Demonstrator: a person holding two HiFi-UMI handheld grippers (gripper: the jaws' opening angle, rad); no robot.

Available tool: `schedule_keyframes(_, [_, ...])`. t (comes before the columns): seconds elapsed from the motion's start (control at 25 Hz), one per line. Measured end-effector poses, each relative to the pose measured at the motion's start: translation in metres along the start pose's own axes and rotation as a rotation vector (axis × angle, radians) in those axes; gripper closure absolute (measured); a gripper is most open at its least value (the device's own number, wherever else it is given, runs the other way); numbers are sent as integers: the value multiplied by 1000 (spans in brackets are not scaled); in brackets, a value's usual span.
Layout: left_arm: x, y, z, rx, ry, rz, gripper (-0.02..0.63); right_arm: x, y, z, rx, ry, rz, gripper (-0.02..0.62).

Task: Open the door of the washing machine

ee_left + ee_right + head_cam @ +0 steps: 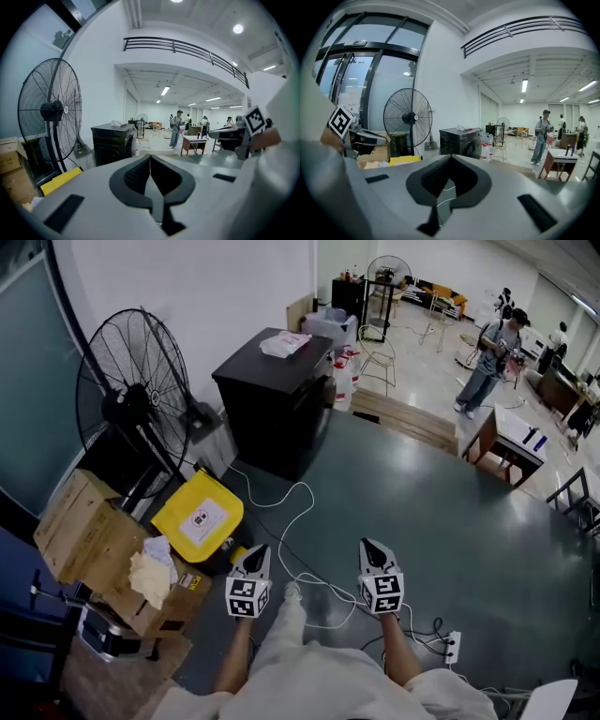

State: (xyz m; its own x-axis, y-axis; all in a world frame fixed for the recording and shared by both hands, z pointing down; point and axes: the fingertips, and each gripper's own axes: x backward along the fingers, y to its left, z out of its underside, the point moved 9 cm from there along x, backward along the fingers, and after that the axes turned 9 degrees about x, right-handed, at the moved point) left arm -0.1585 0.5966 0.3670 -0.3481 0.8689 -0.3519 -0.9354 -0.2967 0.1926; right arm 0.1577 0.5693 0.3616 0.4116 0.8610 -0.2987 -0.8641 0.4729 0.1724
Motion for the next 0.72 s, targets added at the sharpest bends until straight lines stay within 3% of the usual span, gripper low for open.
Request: schedule_keyframes(0.72, [-161,114,-93,7,3,86,597,-190,-37,-73,42,26,32,597])
